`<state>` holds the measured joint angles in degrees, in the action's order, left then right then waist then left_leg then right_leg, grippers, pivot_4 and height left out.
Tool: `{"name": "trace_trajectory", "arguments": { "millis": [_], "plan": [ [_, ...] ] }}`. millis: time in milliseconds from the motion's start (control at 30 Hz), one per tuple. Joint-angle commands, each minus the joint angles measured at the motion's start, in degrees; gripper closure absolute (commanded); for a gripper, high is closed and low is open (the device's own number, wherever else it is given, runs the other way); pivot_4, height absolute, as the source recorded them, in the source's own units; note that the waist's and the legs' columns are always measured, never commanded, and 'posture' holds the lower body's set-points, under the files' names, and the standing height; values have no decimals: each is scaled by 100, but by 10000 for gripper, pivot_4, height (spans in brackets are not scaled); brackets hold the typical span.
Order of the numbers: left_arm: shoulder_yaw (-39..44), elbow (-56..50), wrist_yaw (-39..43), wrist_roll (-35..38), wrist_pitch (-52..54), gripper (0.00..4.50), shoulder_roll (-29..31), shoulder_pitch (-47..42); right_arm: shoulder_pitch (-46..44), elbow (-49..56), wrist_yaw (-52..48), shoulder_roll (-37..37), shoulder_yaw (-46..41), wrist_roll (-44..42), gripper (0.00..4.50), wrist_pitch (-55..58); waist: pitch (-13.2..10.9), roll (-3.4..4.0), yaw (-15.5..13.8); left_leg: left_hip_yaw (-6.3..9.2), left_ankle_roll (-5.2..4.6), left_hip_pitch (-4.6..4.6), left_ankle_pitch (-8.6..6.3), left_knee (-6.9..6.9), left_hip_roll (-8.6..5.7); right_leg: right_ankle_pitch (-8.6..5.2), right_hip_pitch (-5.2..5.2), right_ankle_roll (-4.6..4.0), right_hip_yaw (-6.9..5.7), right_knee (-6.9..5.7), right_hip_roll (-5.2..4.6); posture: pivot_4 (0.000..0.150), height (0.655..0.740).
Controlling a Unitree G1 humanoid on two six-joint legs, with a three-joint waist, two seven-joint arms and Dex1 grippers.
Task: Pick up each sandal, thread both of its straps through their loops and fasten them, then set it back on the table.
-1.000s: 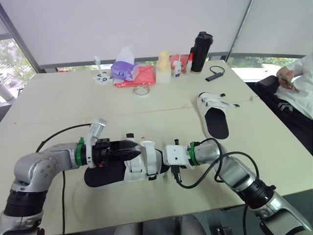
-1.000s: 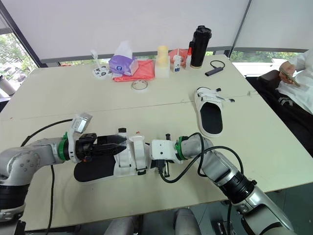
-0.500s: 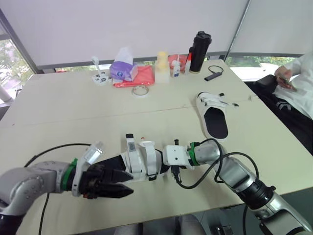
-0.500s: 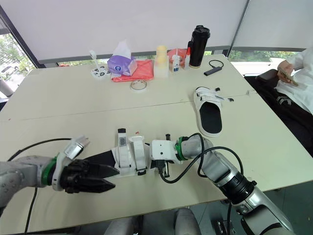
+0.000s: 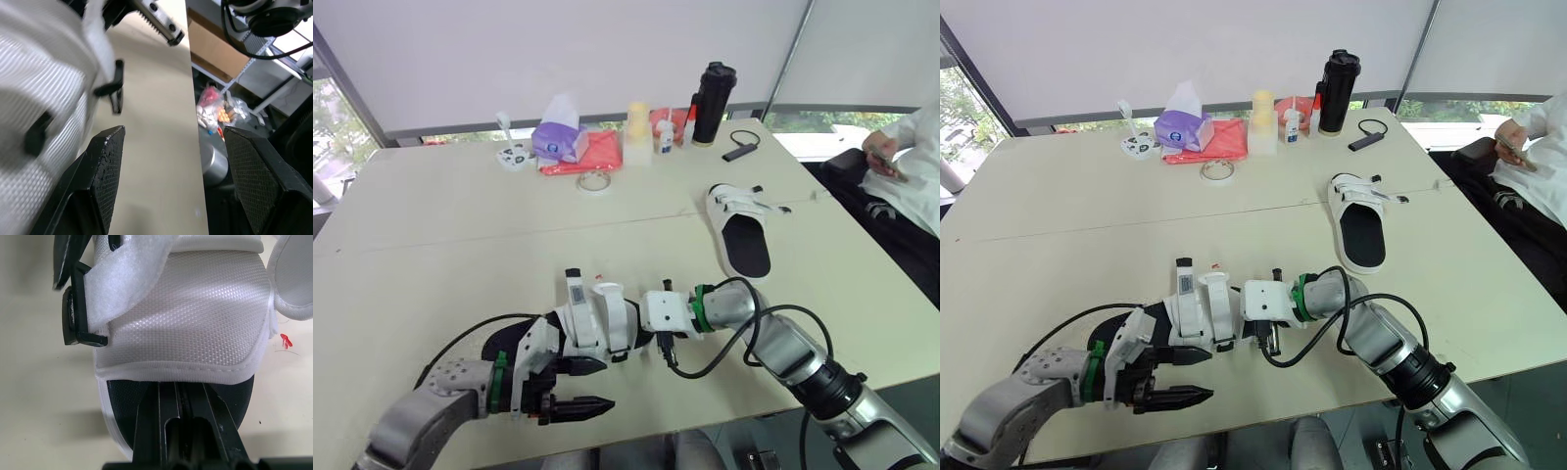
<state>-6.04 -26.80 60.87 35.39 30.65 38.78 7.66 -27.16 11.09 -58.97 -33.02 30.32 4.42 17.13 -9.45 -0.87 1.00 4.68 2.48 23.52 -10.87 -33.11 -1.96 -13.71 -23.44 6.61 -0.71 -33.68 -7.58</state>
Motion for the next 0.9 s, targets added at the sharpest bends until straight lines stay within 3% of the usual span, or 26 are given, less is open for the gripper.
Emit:
{"name": "trace_trajectory", "arguments": {
  "millis": [33,600,900],
  "plan": [
    [-47,94,-161,-134,-179,12308,-158,-32,174,-382,-37,-124,261,369,45000,300,1,1,-3,1,0,0,0,0,0,0,0,0,-2,0,1,1500,7400],
    [5,705,-586,-380,-801,12308,-899,232,174,-390,-76,-106,241,429,45000,271,9,5,-26,7,0,-4,0,-14,0,-1,14,2,-9,-1,13,1500,7400],
    [201,551,-1004,147,-537,12308,-1363,445,151,-437,-94,-76,248,467,45000,229,25,32,-15,5,0,0,0,-26,14,-1,24,3,-34,34,14,1500,7400]
  ]
}}
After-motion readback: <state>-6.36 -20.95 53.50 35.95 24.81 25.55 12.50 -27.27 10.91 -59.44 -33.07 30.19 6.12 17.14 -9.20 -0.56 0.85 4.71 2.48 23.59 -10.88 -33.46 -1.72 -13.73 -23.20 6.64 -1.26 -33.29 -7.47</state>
